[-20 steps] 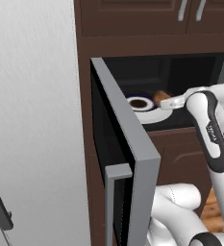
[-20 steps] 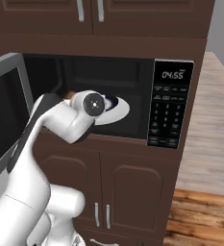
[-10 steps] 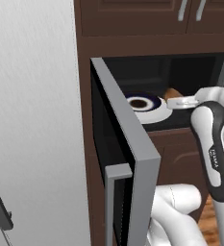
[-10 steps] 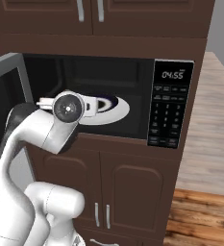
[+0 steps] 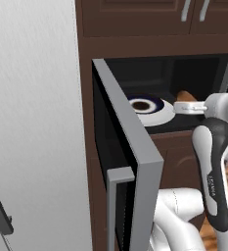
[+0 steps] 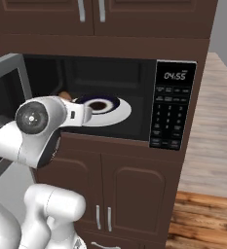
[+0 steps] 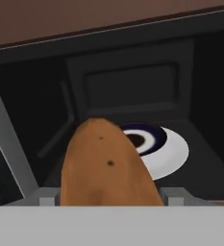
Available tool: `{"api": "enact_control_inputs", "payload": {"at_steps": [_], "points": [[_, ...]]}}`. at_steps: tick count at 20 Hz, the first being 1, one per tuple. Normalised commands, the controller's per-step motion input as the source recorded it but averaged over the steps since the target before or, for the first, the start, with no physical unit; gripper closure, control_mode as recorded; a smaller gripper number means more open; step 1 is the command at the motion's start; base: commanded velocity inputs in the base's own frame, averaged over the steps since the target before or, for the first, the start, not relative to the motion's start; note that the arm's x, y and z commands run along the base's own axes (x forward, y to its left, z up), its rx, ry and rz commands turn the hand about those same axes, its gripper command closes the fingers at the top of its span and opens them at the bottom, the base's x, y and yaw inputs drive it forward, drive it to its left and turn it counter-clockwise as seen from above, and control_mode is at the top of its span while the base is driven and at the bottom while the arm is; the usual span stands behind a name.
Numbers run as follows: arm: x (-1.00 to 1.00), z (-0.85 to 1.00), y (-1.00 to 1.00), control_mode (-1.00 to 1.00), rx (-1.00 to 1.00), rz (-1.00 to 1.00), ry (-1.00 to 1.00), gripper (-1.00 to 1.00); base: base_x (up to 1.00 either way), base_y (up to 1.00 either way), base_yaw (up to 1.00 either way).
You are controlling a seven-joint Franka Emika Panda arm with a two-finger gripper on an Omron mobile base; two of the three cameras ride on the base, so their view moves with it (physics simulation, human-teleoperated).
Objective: Retrieve the reheated potato from the microwave, then place the potato, cheese, and condiment on the cutting board.
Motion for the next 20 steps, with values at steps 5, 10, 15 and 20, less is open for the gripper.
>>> {"api": "enact_control_inputs", "payload": {"at_steps": [5, 10, 15, 20], "points": [[-0.46, 0.23, -0.09, -1.0, -0.01, -0.06, 0.03, 1.0, 0.0, 0.0, 0.0], [-0.34, 0.12, -0.09, -1.0, -0.03, -0.01, 0.16, 1.0, 0.0, 0.0, 0.0], [-0.17, 0.04, 0.0, -1.0, -0.07, 0.0, 0.17, 1.0, 0.0, 0.0, 0.0], [0.0, 0.0, 0.01, -1.0, 0.0, 0.0, -0.01, 1.0, 0.0, 0.0, 0.0]]}}
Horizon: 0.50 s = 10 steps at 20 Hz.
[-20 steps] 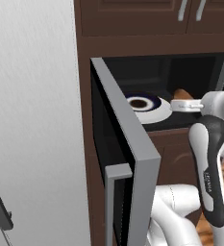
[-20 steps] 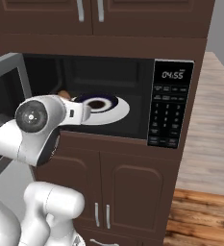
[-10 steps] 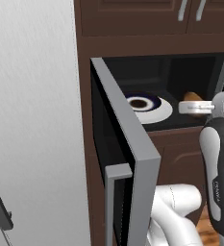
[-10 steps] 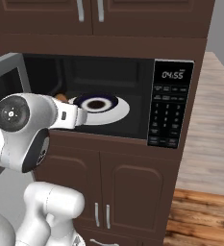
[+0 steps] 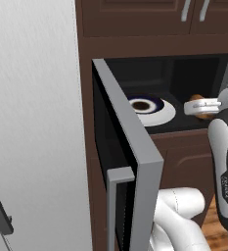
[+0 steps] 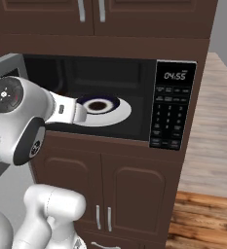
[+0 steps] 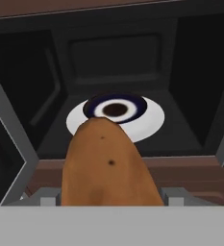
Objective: Retrieve the reheated potato from the microwave, then place the potato, cheese, and condiment on the cutting board.
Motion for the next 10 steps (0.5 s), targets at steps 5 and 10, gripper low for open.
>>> {"api": "enact_control_inputs", "payload": {"at_steps": [5, 10], "points": [[0.0, 0.0, 0.0, -1.0, 0.0, 0.0, 0.0, 1.0, 0.0, 0.0, 0.0], [0.0, 0.0, 0.0, -1.0, 0.0, 0.0, 0.0, 1.0, 0.0, 0.0, 0.0]]}}
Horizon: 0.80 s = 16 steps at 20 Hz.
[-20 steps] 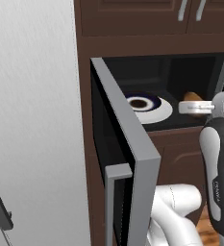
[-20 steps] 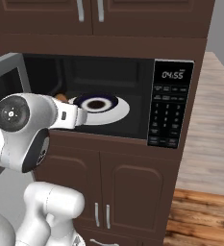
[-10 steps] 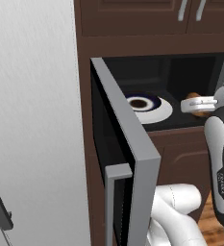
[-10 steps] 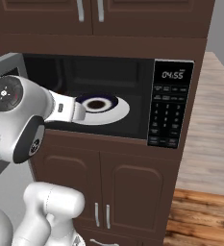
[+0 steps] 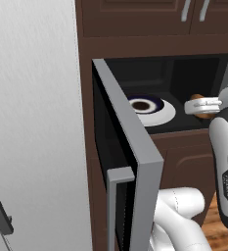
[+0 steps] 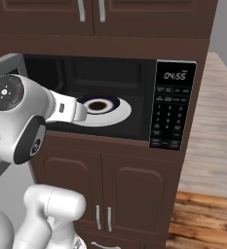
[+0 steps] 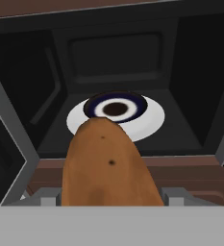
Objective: Retrieve the reheated potato from the microwave, then place the potato, cheese, and condiment on the cutting board.
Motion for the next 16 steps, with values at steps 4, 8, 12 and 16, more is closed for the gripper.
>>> {"api": "enact_control_inputs", "payload": {"at_steps": [4, 8, 12, 16], "points": [[0.0, 0.0, 0.0, -1.0, 0.0, 0.0, 0.0, 1.0, 0.0, 0.0, 0.0], [0.0, 0.0, 0.0, -1.0, 0.0, 0.0, 0.0, 1.0, 0.0, 0.0, 0.0], [0.0, 0.0, 0.0, -1.0, 0.0, 0.0, 0.0, 1.0, 0.0, 0.0, 0.0], [0.0, 0.0, 0.0, -1.0, 0.0, 0.0, 0.0, 1.0, 0.0, 0.0, 0.0]]}}
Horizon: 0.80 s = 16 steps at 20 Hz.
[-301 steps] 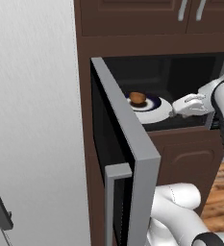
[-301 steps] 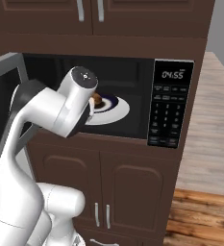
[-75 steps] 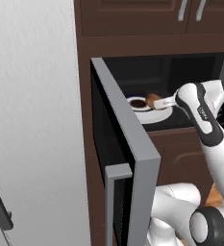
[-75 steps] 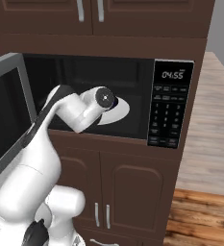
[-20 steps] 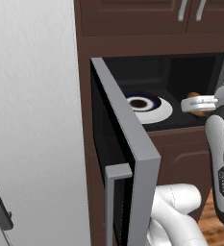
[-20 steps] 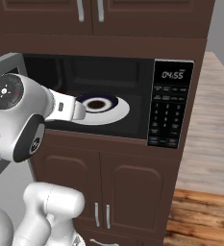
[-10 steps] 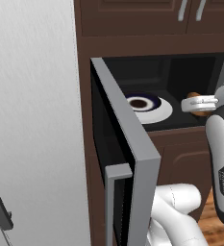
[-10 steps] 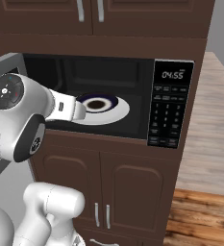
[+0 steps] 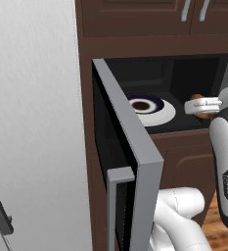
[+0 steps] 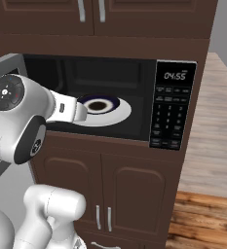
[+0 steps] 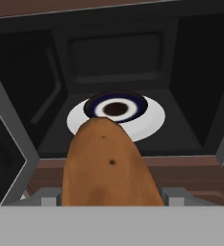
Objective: Retrieve the reheated potato from the microwave, then place the potato, cheese, and condiment on the cutting board.
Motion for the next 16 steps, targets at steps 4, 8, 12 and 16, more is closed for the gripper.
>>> {"api": "enact_control_inputs", "payload": {"at_steps": [4, 8, 12, 16], "points": [[0.0, 0.0, 0.0, 1.0, 0.0, 0.0, 0.0, 1.0, 0.0, 0.0, 0.0], [0.0, 0.0, 0.0, 1.0, 0.0, 0.0, 0.0, 1.0, 0.0, 0.0, 0.0], [0.0, 0.0, 0.0, 1.0, 0.0, 0.0, 0.0, 1.0, 0.0, 0.0, 0.0], [0.0, 0.0, 0.0, 1.0, 0.0, 0.0, 0.0, 1.0, 0.0, 0.0, 0.0]]}}
